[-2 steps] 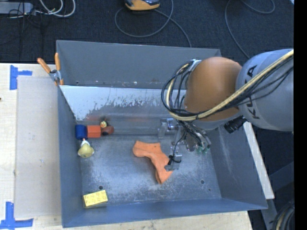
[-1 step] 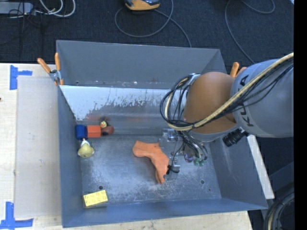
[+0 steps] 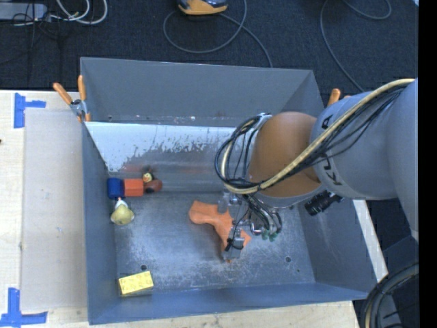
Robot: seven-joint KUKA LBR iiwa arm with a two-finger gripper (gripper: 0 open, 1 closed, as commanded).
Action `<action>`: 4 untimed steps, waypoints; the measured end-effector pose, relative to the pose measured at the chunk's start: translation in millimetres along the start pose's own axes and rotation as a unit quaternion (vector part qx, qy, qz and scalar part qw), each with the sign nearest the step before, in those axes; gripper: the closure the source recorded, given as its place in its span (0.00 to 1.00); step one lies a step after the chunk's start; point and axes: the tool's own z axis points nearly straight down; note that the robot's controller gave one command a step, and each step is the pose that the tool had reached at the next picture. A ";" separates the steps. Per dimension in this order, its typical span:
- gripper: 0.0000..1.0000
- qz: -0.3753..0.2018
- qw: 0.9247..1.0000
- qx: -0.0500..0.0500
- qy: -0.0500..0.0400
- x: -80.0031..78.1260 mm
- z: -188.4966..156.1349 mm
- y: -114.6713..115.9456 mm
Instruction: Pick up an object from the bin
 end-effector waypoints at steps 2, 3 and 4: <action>0.00 -0.039 0.999 0.000 0.006 1.2 49.0 -2.8; 1.00 -0.038 0.999 0.000 0.006 1.2 48.8 -2.9; 1.00 -0.037 0.999 0.000 0.006 1.2 48.8 -2.9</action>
Offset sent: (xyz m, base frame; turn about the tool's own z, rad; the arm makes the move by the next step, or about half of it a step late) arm 0.0000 0.0000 0.0000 0.0000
